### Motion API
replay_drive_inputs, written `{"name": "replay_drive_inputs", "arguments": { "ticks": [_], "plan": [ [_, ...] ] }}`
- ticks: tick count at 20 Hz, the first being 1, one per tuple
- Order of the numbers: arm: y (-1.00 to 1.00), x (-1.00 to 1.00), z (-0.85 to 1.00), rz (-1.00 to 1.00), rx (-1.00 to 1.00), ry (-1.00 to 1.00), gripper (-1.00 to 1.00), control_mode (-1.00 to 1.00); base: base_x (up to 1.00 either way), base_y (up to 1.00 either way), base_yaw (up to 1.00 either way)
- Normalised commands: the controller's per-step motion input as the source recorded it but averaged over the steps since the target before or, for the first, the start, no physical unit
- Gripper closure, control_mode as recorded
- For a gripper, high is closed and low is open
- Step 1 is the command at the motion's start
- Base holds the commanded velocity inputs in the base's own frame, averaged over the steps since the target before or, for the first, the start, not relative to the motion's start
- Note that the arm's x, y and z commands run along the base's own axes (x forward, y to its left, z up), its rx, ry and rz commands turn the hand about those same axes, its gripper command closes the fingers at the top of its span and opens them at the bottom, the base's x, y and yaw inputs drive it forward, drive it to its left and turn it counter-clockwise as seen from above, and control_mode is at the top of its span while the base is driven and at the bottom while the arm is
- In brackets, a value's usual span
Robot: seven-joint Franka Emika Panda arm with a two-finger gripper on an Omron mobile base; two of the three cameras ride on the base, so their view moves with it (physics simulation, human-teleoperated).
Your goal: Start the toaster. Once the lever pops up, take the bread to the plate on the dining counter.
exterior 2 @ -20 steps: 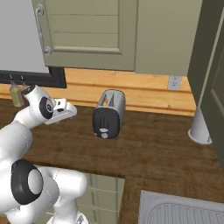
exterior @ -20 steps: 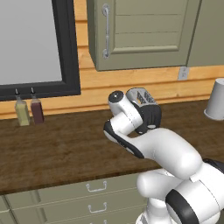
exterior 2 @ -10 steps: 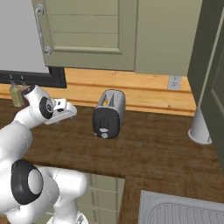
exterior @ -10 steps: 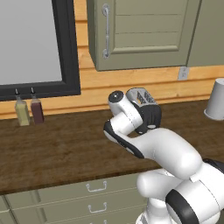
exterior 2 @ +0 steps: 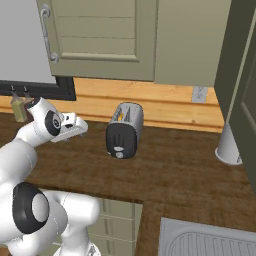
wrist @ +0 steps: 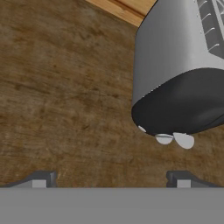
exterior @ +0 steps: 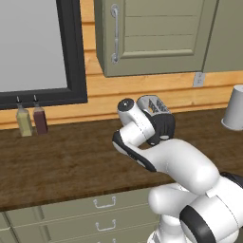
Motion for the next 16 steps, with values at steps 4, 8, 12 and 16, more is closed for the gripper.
{"name": "replay_drive_inputs", "arguments": {
  "ticks": [4,8,12,16],
  "plan": [
    [0.00,0.00,0.00,0.00,0.00,0.00,-1.00,-1.00,0.00,0.00,0.00],
    [0.00,0.00,0.00,0.00,0.00,0.00,-1.00,-1.00,0.00,0.00,0.00],
    [0.00,0.00,0.00,0.00,0.00,0.00,-1.00,-1.00,0.00,0.00,0.00],
    [0.00,0.00,0.00,0.00,0.00,0.00,-1.00,-1.00,0.00,0.00,0.00]
  ]
}}
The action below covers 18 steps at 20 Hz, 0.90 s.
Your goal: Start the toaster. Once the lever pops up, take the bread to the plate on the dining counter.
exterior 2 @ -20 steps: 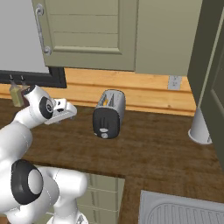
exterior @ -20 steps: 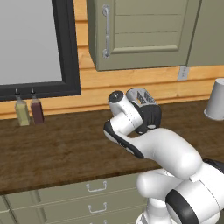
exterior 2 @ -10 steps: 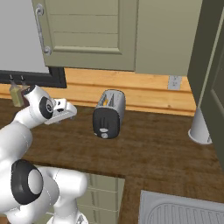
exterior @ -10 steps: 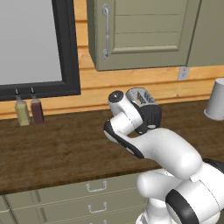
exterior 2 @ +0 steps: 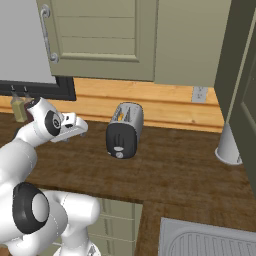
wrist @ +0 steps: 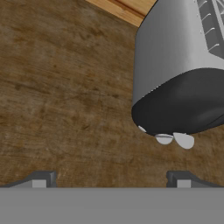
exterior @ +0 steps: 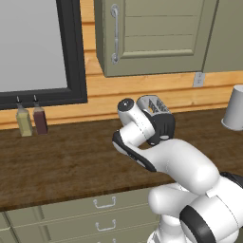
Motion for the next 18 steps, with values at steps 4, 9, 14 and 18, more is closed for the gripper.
{"name": "replay_drive_inputs", "arguments": {
  "ticks": [4,9,14,18],
  "plan": [
    [0.00,0.00,0.00,0.00,0.00,0.00,-1.00,-1.00,0.00,0.00,0.00],
    [0.00,0.00,0.00,0.00,0.00,0.00,-1.00,-1.00,0.00,0.00,0.00],
    [0.00,0.00,0.00,0.00,0.00,0.00,-1.00,-1.00,0.00,0.00,0.00],
    [0.00,0.00,0.00,0.00,0.00,0.00,-1.00,-1.00,0.00,0.00,0.00]
  ]
}}
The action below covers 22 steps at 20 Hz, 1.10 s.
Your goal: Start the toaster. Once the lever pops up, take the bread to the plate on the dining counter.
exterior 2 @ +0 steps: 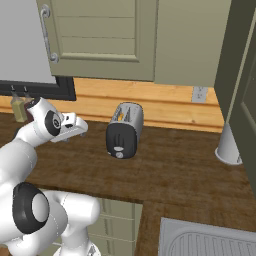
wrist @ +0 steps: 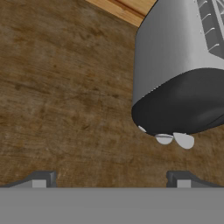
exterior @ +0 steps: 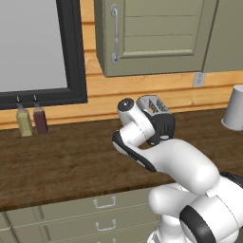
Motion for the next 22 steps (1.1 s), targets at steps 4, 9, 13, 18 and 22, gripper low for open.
{"name": "replay_drive_inputs", "arguments": {
  "ticks": [4,9,13,18,22],
  "plan": [
    [0.00,0.00,0.00,0.00,0.00,0.00,-1.00,-1.00,0.00,0.00,0.00],
    [0.00,0.00,0.00,0.00,0.00,0.00,-1.00,-1.00,0.00,0.00,0.00],
    [0.00,0.00,0.00,0.00,0.00,0.00,-1.00,-1.00,0.00,0.00,0.00],
    [0.00,0.00,0.00,0.00,0.00,0.00,-1.00,-1.00,0.00,0.00,0.00],
    [0.00,0.00,0.00,0.00,0.00,0.00,-1.00,-1.00,0.00,0.00,0.00]
  ]
}}
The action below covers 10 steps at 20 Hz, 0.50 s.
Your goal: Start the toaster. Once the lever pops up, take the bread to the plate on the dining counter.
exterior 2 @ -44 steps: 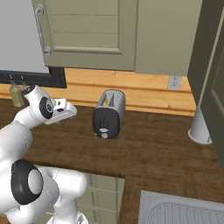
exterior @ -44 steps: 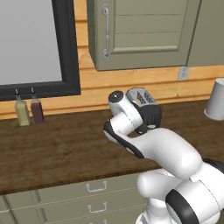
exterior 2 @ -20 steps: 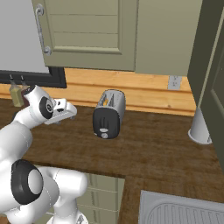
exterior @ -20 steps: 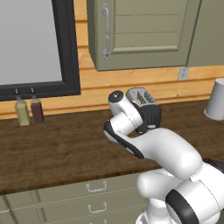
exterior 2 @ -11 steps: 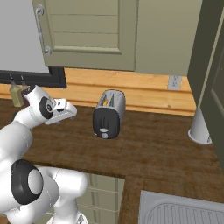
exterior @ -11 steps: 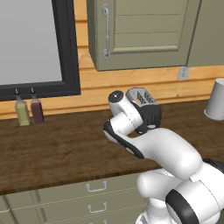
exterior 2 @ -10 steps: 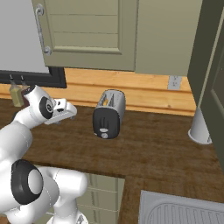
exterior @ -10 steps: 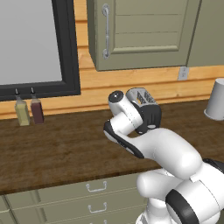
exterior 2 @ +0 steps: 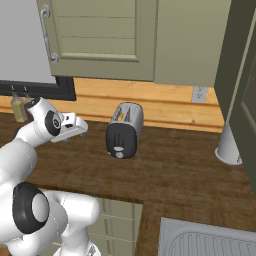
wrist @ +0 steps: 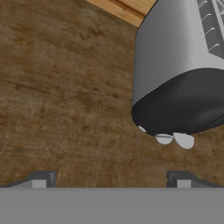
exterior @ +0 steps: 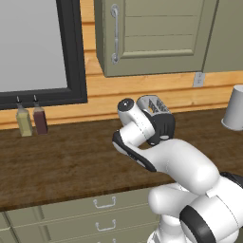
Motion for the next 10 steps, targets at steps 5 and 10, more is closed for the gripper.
{"name": "replay_drive_inputs", "arguments": {
  "ticks": [5,10],
  "plan": [
    [0.00,0.00,0.00,0.00,0.00,0.00,-1.00,-1.00,0.00,0.00,0.00],
    [0.00,0.00,0.00,0.00,0.00,0.00,-1.00,-1.00,0.00,0.00,0.00]
  ]
}}
